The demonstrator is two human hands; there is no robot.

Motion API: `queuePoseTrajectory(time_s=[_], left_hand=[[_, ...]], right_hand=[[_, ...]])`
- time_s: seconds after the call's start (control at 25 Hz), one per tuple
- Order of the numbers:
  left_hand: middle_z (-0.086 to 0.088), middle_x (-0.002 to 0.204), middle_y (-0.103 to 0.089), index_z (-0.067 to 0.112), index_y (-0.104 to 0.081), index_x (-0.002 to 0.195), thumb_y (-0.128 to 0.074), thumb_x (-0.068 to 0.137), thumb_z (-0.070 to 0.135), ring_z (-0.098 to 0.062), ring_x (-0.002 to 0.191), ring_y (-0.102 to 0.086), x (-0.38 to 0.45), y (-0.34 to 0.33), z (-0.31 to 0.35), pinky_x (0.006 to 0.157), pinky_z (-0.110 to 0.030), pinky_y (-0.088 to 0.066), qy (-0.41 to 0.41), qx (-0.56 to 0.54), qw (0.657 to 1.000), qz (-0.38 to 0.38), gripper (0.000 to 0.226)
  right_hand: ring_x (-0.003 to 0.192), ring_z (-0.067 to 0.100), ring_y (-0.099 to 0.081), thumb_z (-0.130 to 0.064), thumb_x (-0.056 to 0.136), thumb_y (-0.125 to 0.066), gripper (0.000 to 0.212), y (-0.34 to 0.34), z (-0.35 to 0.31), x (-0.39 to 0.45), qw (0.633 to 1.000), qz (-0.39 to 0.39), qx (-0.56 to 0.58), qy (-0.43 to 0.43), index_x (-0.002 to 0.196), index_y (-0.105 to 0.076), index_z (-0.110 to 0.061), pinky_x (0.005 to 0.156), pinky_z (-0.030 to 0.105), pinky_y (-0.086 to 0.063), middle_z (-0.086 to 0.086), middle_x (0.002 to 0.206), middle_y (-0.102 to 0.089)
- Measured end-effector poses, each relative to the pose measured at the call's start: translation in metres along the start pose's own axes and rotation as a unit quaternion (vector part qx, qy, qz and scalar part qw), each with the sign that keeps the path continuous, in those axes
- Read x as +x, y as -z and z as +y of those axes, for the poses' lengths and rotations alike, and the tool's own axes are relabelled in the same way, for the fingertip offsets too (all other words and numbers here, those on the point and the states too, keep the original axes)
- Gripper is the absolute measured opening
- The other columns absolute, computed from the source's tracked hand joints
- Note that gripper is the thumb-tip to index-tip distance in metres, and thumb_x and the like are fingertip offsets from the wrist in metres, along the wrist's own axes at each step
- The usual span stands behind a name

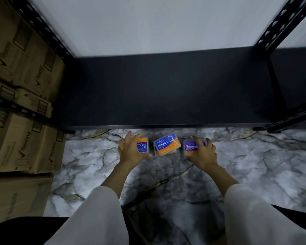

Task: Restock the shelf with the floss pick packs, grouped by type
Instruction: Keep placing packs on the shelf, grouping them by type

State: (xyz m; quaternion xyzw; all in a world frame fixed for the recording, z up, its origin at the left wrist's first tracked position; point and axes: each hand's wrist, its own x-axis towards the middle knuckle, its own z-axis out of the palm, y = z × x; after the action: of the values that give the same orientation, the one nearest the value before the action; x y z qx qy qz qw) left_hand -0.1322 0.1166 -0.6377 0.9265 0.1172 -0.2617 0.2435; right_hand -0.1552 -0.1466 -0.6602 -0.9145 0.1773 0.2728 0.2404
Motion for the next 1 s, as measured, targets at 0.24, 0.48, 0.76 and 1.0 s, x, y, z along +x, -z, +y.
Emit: queuePoseTrajectory(time_s=[0.24, 0.48, 0.76, 1.0], left_hand=[[-0.005, 0.155, -0.016, 0.033, -0.039, 0.142, -0.08, 0.072, 0.041, -0.035, 0.139, -0.021, -0.003, -0.006, -0.001, 0.11, -0.049, -0.03, -0.004, -0.038, 0.999, 0.024, 0.081], [-0.01, 0.143, -0.035, 0.029, -0.034, 0.141, -0.066, 0.073, 0.066, -0.037, 0.118, -0.05, -0.012, 0.004, 0.0, 0.091, -0.043, -0.044, 0.048, 0.126, 0.99, 0.029, 0.083], [-0.012, 0.119, -0.062, 0.011, -0.031, 0.137, -0.038, 0.086, 0.072, -0.029, 0.102, -0.063, -0.018, 0.009, 0.007, 0.076, -0.035, -0.047, 0.087, 0.218, 0.97, 0.068, 0.079], [-0.006, 0.149, -0.036, 0.024, -0.024, 0.148, -0.048, 0.077, 0.077, -0.029, 0.127, -0.046, -0.014, 0.023, -0.008, 0.095, -0.045, -0.043, -0.051, 0.169, 0.984, 0.034, 0.091]], right_hand=[[0.131, 0.038, -0.026, -0.047, 0.071, -0.075, 0.085, -0.014, -0.011, 0.002, 0.997, 0.034, 0.049, -0.047, 0.142, -0.031, -0.03, 0.104, 0.05, -0.037, 0.019, 0.147, -0.017], [0.128, 0.04, -0.032, -0.048, 0.075, -0.071, 0.078, -0.011, -0.01, 0.002, 0.996, 0.054, 0.04, -0.055, 0.14, -0.034, -0.027, 0.103, 0.049, -0.038, 0.021, 0.144, -0.023], [0.123, 0.038, -0.035, -0.049, 0.074, -0.071, 0.074, 0.001, -0.006, -0.011, 0.996, 0.081, 0.039, -0.027, 0.137, -0.038, -0.028, 0.1, 0.048, -0.039, 0.019, 0.137, -0.029], [0.124, 0.037, -0.034, -0.043, 0.073, -0.074, 0.074, 0.006, -0.016, -0.015, 0.996, 0.082, 0.038, -0.009, 0.136, -0.038, -0.026, 0.1, 0.049, -0.04, 0.019, 0.139, -0.027]])
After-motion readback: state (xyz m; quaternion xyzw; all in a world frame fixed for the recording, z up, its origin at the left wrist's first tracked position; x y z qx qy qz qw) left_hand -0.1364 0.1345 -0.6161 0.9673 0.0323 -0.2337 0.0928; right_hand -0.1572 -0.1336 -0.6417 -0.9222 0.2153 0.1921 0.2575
